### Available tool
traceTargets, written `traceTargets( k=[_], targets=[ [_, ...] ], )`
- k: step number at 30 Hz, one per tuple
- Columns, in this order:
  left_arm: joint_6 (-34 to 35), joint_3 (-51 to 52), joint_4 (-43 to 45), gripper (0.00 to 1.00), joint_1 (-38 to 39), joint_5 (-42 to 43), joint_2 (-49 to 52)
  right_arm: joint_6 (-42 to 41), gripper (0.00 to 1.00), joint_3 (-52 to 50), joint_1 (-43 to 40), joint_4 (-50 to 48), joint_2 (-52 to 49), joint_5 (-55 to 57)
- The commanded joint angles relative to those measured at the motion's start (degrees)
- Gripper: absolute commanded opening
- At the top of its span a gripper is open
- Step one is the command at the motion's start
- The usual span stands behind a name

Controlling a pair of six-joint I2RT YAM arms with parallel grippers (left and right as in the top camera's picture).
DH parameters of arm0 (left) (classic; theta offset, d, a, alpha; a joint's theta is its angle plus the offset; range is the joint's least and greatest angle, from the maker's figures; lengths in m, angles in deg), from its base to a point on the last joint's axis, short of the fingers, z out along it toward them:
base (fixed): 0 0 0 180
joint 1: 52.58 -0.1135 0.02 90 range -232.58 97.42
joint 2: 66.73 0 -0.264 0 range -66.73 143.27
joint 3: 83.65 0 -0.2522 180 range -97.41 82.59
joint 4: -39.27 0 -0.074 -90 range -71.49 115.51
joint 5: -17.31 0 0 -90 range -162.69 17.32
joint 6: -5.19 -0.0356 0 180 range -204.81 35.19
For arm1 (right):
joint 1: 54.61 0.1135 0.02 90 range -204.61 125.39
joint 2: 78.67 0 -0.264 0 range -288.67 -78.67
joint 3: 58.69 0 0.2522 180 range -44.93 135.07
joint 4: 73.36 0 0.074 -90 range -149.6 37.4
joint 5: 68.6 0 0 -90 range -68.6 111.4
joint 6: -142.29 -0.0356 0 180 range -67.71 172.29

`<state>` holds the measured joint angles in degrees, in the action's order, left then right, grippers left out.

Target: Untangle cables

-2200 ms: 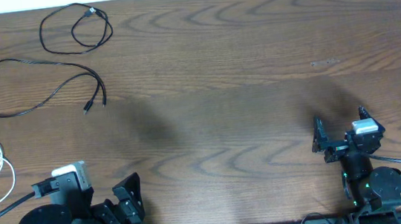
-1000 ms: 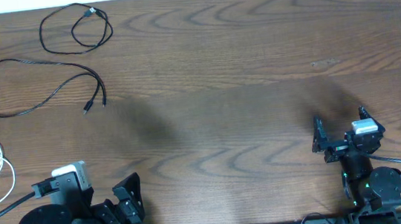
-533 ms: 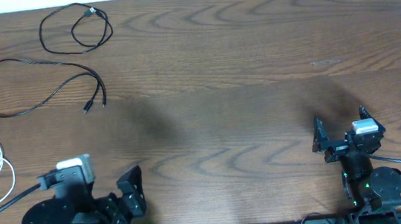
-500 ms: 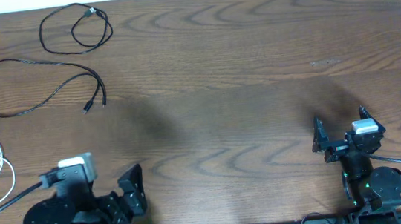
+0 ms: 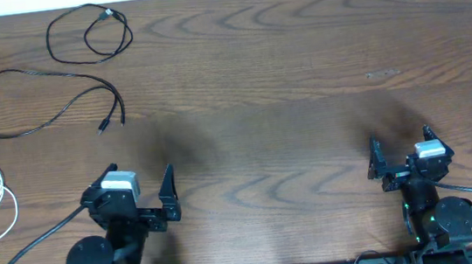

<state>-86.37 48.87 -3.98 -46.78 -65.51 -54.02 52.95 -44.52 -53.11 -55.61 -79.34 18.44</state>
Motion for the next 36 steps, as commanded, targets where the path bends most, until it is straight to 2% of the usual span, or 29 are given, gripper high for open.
traceTargets(
  k=[1, 6, 10, 20, 26, 36],
  targets=[
    [-1.22, 6.86, 5.68, 0.97, -2.10, 1.60, -3.28, 0.68, 0.99, -0.04, -0.33, 0.28, 0.35, 0.44],
    [-1.22, 14.71, 16.00, 0.98, -5.22, 7.15, -5.40, 0.68, 0.99, -0.04, -0.33, 0.28, 0.35, 0.44],
    [-1.20, 18.60, 20.76, 0.98, -6.40, 7.39, -7.30, 0.68, 0.99, -0.04, -0.33, 0.28, 0.35, 0.44],
    [-1.11, 23.61, 22.67, 0.98, -7.93, 5.44, -11.52, 0.68, 0.99, -0.04, -0.33, 0.28, 0.35, 0.44],
    [3.34, 27.96, 27.28, 0.98, -8.11, 3.61, -12.63, 0.68, 0.99, -0.04, -0.33, 0.31, 0.35, 0.44],
    [4.96, 33.59, 35.39, 0.98, -8.11, 0.70, -12.63, 0.68, 0.99, -0.04, -0.33, 0.28, 0.35, 0.44]
  ],
)
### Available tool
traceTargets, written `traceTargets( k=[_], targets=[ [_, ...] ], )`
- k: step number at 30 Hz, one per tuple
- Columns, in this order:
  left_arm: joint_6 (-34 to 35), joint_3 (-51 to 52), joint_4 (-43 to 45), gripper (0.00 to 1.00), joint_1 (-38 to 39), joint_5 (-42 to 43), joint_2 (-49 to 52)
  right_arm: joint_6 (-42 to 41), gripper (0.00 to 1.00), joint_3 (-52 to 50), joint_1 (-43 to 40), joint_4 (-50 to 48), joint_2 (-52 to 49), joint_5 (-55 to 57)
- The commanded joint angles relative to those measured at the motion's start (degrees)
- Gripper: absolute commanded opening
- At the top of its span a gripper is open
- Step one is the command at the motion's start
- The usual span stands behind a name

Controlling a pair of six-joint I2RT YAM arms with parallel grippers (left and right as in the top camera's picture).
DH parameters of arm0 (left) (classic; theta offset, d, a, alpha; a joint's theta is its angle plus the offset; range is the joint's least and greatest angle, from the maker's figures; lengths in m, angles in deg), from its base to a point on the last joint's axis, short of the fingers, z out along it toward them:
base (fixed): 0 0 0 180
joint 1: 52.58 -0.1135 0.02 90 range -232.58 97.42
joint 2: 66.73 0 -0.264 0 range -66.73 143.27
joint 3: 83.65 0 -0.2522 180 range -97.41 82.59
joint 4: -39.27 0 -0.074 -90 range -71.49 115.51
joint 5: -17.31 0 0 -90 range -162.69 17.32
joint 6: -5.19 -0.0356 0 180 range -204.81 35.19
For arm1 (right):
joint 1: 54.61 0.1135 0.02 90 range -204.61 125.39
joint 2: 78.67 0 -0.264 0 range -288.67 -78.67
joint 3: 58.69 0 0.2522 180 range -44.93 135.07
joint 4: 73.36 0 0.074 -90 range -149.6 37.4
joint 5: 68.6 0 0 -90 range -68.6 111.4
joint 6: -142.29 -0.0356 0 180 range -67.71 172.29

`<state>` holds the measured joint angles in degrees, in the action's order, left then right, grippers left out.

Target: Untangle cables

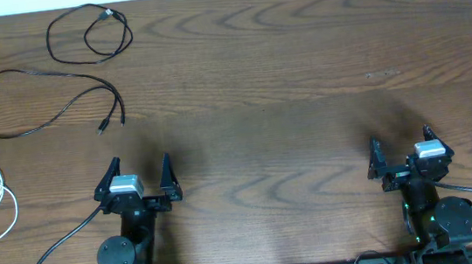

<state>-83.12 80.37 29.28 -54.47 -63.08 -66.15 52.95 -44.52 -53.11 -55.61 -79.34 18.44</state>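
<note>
Three cables lie apart at the table's left. A looped black cable [89, 33] sits at the far left corner. A longer black cable [39, 95] curves below it, its plugs near the middle left. A coiled white cable rests at the left edge. My left gripper [141, 170] stands open near the front edge, right of the white cable, holding nothing. Near the front right my right gripper [400, 145] is also open and empty, far from all cables.
The wooden table [283, 74] spreads across the view. The arm bases and a black rail run along the front edge. A black lead [55, 252] trails from the left arm toward the front left.
The left arm has shifted a little to the right and squared up, its open fingers now pointing straight toward the far side. The right arm and all cables have not moved.
</note>
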Motion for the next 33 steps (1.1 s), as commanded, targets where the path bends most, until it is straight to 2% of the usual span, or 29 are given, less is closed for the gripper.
traceTargets(
  k=[1, 5, 9, 16, 33],
  targets=[
    [1.81, 2.01, 1.46, 0.98, -0.46, -1.75, -0.50, 0.68, 0.99, -0.04, -0.33, 0.31, 0.35, 0.44],
    [1.79, 2.01, 0.57, 0.98, -0.46, -2.73, -0.52, 0.68, 0.99, -0.04, -0.33, 0.31, 0.35, 0.44],
    [1.77, 2.01, -7.43, 0.98, -0.46, -3.74, -0.52, 0.68, 0.99, -0.04, -0.33, 0.28, 0.35, 0.44],
    [-1.95, 2.01, -7.56, 0.98, -0.46, -3.78, -0.52, 0.68, 0.99, -0.04, -0.33, 0.28, 0.35, 0.44],
    [-1.46, 1.99, -7.54, 0.98, -0.46, -4.11, -0.35, 0.68, 0.99, -0.04, -0.33, 0.28, 0.35, 0.44]
  ],
)
